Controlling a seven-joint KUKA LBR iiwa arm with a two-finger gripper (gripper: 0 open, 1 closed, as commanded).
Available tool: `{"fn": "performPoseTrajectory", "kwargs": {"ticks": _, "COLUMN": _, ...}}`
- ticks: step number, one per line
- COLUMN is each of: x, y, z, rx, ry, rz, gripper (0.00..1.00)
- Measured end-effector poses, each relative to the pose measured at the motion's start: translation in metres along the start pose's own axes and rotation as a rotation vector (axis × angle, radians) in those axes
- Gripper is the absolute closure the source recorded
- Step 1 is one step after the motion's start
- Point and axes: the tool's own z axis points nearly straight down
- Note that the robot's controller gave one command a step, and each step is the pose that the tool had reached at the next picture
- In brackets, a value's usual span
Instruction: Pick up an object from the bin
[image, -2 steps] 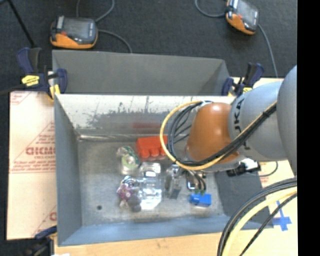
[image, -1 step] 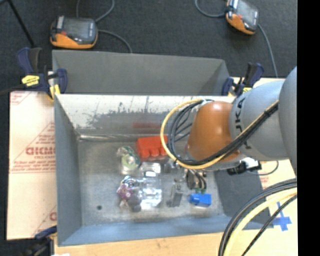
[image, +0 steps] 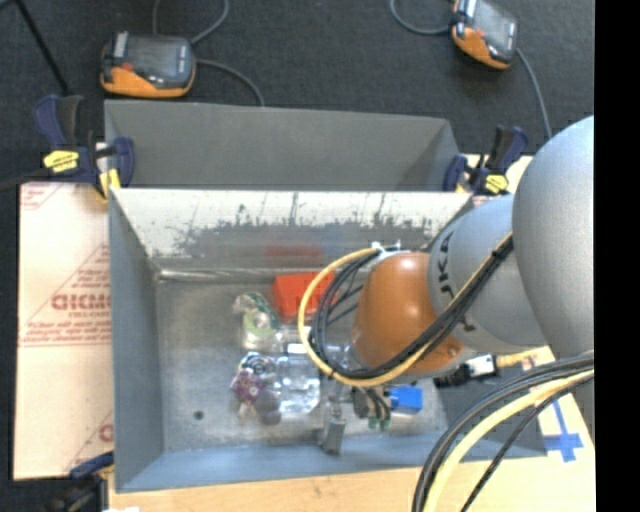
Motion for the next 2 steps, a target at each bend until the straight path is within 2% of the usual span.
{"fn": "performPoseTrajectory", "kwargs": {"ticks": 1, "x": 0.001, "y": -0.001, "z": 0.0, "rx": 0.001, "ry": 0.007, "rz": -0.001, "gripper": 1.0}}
{"fn": "performPoseTrajectory", "kwargs": {"ticks": 2, "x": -0.047, "y": -0.005, "z": -0.124, "rx": -0.002, "ry": -0.002, "rz": 0.012, "gripper": 1.0}}
